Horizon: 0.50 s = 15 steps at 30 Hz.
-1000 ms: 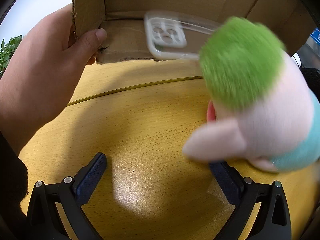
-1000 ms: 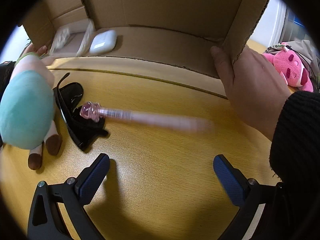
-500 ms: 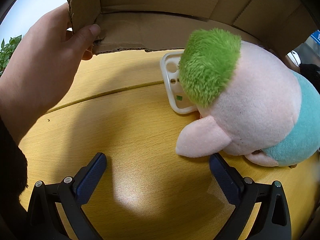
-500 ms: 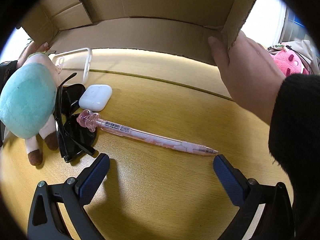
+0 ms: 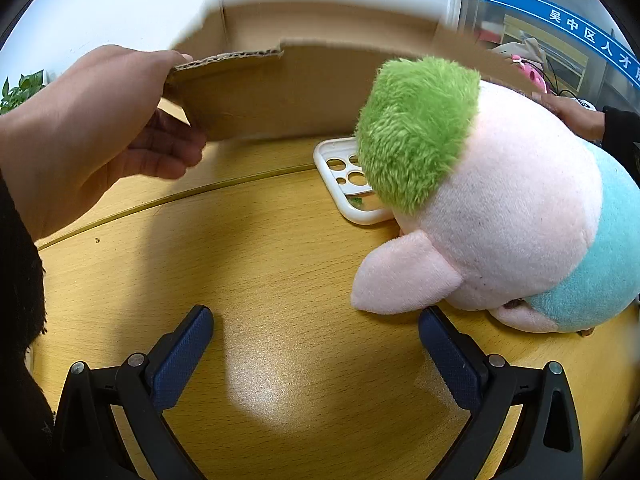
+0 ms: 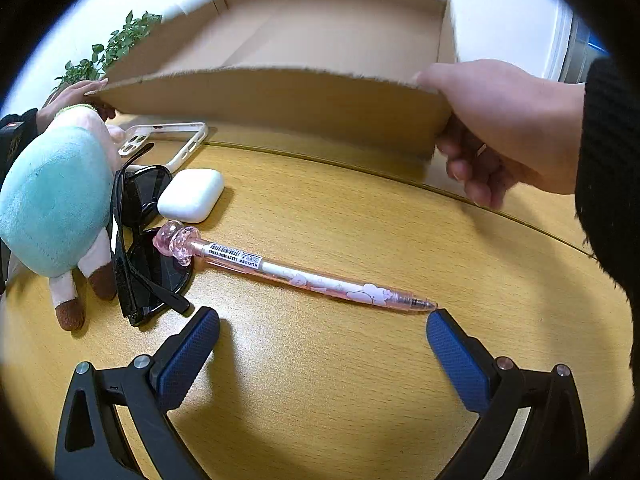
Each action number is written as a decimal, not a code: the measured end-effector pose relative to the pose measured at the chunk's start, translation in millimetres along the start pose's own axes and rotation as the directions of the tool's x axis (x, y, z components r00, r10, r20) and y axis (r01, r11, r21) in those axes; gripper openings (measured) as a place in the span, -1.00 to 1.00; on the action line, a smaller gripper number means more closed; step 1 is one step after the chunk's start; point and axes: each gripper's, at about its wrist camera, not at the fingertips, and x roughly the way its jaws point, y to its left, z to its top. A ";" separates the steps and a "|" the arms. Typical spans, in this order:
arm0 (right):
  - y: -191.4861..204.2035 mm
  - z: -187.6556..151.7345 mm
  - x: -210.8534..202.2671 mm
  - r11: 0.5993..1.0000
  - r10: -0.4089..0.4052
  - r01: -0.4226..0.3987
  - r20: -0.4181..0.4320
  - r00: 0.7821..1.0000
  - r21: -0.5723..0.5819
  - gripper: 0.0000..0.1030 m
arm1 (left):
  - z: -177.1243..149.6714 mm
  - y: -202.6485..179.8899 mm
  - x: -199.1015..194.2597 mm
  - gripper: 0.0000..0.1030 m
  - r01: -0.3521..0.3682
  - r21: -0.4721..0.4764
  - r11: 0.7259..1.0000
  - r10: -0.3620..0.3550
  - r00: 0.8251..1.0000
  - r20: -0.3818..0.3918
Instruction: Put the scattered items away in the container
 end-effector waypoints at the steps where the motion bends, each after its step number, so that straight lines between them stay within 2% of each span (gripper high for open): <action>1: 0.0 0.0 0.1 1.000 0.000 0.000 0.000 1.000 0.000 1.00 | 0.1 0.0 -0.1 1.00 0.000 0.000 1.000 0.000 1.000 0.000; 15: -0.1 0.7 -1.6 1.000 0.000 0.000 0.000 1.000 -0.001 1.00 | 0.2 0.0 0.3 1.00 0.000 -0.001 1.000 0.000 1.000 0.000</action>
